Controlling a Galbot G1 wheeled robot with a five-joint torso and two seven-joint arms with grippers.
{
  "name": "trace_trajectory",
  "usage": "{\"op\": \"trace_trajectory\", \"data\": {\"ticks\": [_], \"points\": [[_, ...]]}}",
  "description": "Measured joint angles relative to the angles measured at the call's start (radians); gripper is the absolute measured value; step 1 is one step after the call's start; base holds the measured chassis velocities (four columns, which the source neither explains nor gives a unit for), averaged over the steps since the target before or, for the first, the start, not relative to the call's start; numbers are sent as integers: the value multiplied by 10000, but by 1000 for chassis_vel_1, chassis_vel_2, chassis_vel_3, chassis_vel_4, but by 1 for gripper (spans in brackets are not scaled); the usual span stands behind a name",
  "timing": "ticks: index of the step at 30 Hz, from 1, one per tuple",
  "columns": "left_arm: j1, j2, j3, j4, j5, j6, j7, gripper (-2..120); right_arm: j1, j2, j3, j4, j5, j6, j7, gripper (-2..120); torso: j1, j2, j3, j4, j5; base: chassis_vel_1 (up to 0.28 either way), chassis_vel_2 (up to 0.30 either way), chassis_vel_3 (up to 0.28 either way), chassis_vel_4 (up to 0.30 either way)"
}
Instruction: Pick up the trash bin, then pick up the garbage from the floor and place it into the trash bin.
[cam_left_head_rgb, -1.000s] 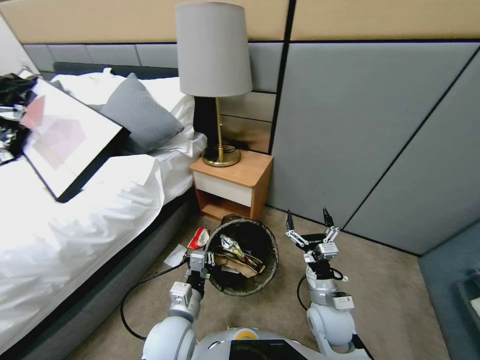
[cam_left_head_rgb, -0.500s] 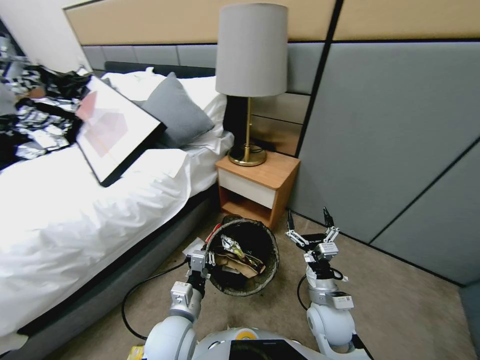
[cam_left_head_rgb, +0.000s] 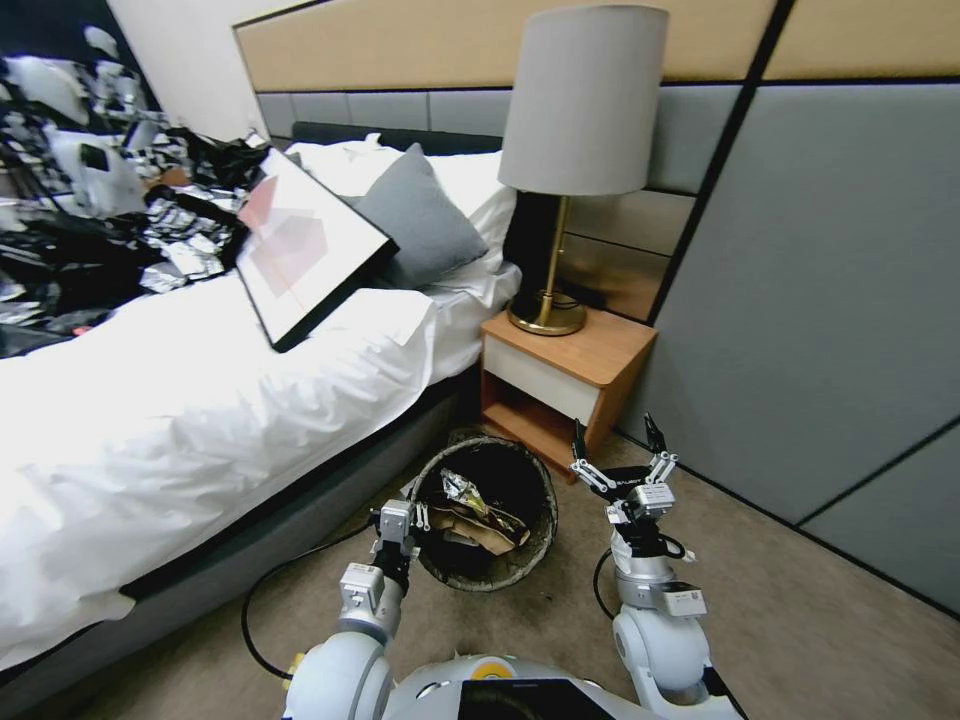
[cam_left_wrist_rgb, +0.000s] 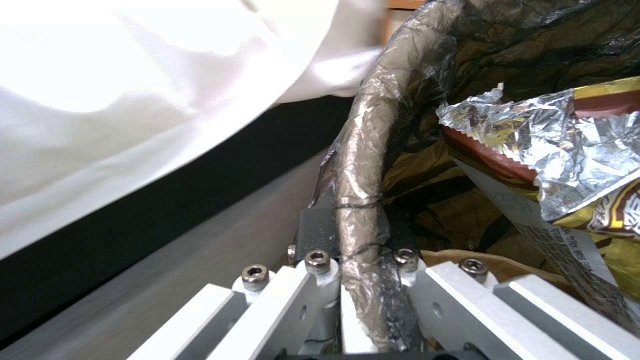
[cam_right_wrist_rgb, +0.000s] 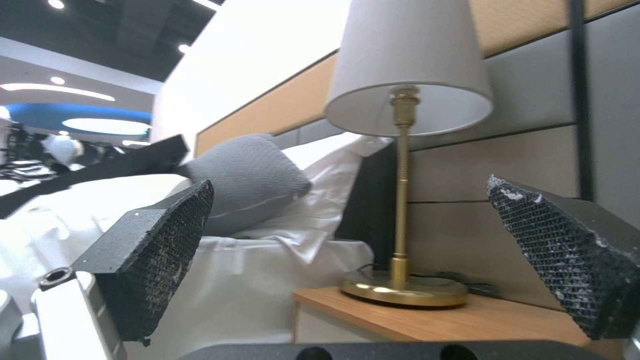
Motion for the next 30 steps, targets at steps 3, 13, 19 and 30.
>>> {"op": "trace_trajectory", "data": {"ticks": [3,13,19,30], "points": [[7,0,0,-11,1,0,-2,0,1,5,1,-10,2,18,-7,100,0,0,0,0,0,84,64,63,75],[4,-16,-2,0,6,-12,-10,0,92,17,34,-139,282,212,-101,100,0,1,0,0,0,72,64,75,72],[-12,-25,1,43,6,-24,-11,0,162,52,59,-245,285,234,-106,100,0,1,0,0,0,63,71,69,54],[-6,-41,-20,52,16,-47,-22,0,213,66,112,-328,275,242,-151,100,1,0,0,-1,0,72,72,72,72]]}}
